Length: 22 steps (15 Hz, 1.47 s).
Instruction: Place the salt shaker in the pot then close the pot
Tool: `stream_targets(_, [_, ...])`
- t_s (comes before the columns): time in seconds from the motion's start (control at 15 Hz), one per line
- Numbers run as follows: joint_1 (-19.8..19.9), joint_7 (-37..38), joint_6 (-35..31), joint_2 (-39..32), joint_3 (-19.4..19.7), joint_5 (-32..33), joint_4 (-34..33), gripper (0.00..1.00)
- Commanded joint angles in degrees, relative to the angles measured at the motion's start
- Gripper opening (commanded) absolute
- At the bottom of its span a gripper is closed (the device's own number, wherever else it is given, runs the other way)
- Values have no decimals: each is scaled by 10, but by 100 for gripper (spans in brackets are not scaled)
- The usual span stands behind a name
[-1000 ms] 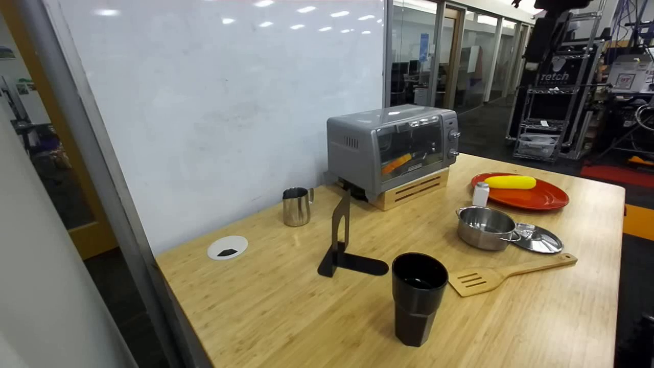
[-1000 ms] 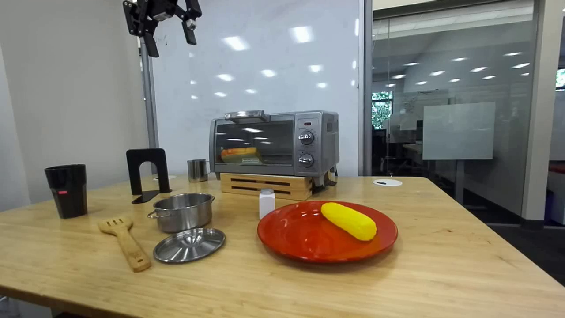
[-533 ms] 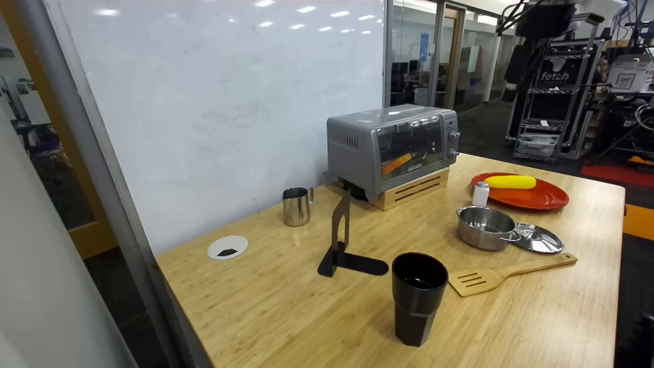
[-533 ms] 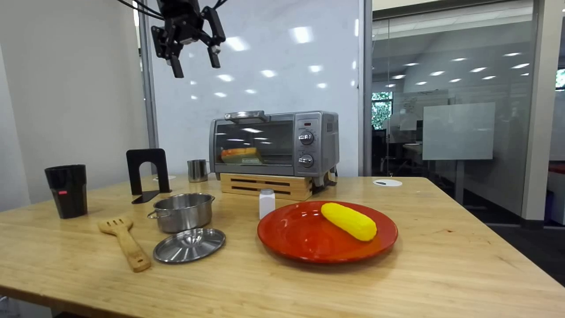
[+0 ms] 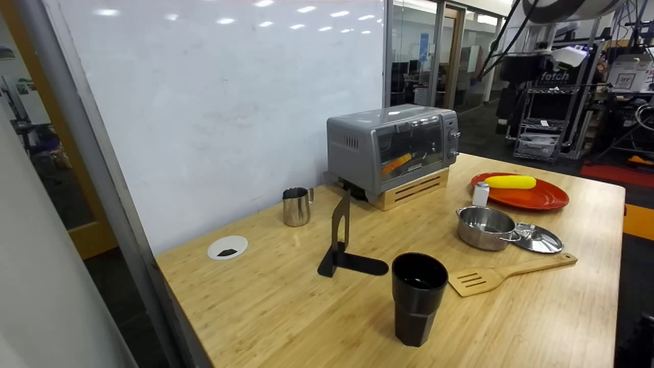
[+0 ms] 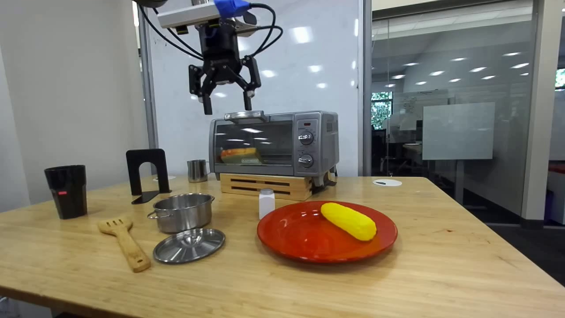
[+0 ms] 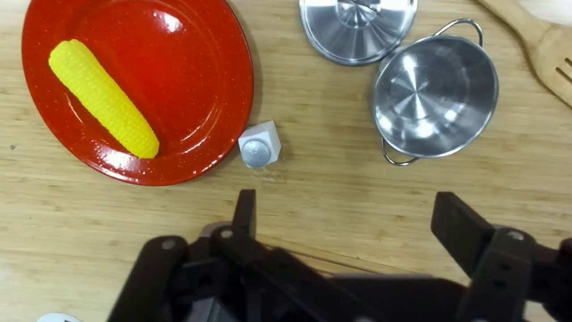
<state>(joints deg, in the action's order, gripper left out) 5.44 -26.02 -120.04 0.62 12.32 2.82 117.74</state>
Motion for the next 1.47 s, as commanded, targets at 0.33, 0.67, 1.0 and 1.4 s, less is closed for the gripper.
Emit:
stream_targets(0.33, [42, -44, 33, -93, -16, 4, -76, 100])
stream_targets(0.67, [45, -44, 39, -110, -18, 5, -96, 100])
stream_targets(1.0, [50, -57, 30, -128, -19, -3, -104, 100])
stream_targets(1.4, [75, -121, 0, -163, -29, -34, -99, 100])
